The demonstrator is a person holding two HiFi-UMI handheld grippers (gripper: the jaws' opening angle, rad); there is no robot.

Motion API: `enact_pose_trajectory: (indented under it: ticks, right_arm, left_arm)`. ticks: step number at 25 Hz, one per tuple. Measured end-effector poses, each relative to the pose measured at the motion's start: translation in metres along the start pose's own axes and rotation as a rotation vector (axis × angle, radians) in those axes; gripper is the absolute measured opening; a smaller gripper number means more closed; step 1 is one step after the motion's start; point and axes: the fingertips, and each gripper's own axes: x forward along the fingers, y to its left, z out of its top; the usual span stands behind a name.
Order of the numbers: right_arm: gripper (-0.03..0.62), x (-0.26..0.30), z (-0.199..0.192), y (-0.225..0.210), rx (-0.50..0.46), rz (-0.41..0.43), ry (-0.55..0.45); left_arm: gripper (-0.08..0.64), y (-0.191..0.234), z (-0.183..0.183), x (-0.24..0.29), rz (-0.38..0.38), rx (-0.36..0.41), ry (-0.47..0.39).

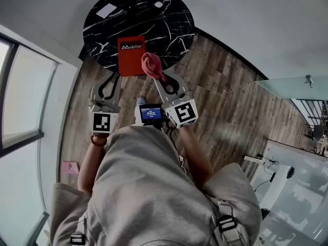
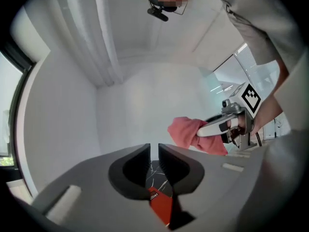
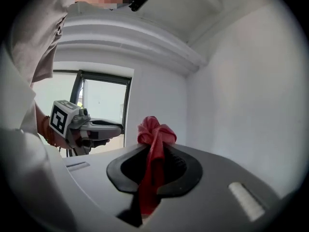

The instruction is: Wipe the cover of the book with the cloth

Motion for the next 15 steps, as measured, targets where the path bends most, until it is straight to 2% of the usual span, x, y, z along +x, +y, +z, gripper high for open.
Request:
enact_pose_trajectory:
  ticks: [4, 9, 15]
  right_arm:
    - [0.058, -0.040, 0.000, 0.045, -0.014, -0.090, 0.003]
    - [0.057, -0.085, 0.001, 0.115, -0.014, -0.151, -0.009]
    - [0.051, -0.125, 0.005, 0.191, -0.031, -0.206, -0.031]
  left_arm:
    - [0.042, -0.020, 0.005, -0.047, -0.050, -0.031, -0.024]
    - [0.037, -0.040, 0.008, -0.118, -0.107, -0.016, -0.058]
    - [0.033, -0.059, -0.007, -0.203, -0.144, -0.067, -0.047]
